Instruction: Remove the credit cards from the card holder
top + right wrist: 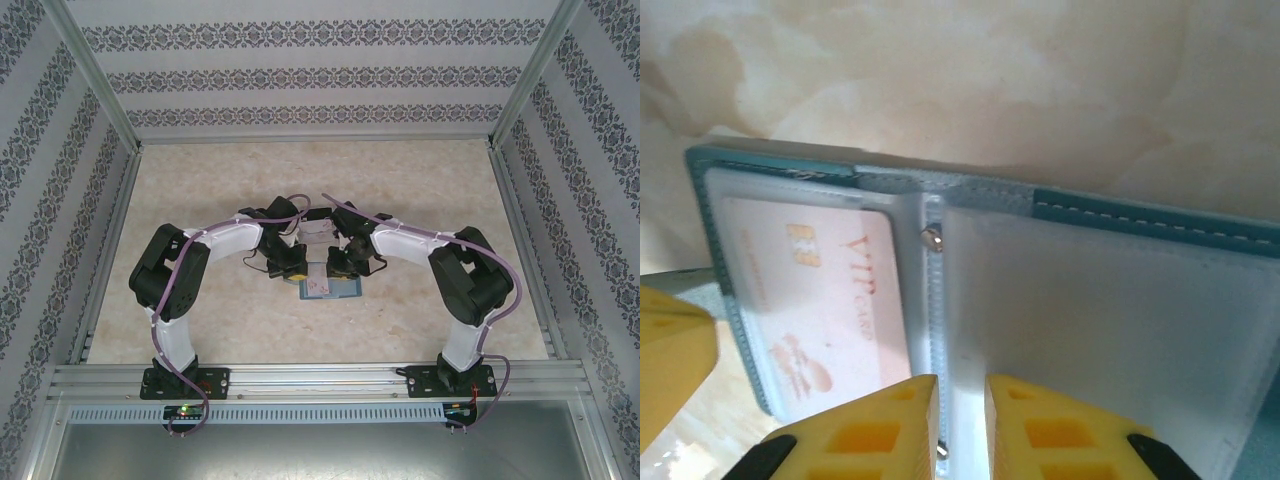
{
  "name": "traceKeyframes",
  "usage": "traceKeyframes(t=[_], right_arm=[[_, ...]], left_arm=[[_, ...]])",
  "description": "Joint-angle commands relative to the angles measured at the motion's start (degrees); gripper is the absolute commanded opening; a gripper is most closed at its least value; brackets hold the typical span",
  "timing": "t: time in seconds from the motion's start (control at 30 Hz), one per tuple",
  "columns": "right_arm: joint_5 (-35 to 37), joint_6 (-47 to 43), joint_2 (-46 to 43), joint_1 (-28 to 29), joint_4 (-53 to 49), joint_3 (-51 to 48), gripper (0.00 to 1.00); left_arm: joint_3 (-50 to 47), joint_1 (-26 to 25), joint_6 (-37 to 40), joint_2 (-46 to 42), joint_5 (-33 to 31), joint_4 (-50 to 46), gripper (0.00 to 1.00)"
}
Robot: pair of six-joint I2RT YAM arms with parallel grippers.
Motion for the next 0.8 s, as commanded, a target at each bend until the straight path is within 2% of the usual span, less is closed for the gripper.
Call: traceKeyframes(t=[0.0, 0.43, 0.77], right_arm=[[0.4, 0.8, -3.2, -0.2, -1.2, -0.2, 0.21], [-8.3, 4.1, -0.3, 0.0, 6.9, -0.2, 0.17], [-7.6, 3.9, 3.4, -0.1, 7.7, -0.7, 0.19]], left_arm=[[1.2, -0.5, -0.5, 0.5, 0.6, -0.2, 0.00], [1.0, -0.8, -0.6, 3.1, 2.1, 2.0, 0.00], [0.8, -0.9, 0.2, 3.7, 1.4, 1.1, 0.00]])
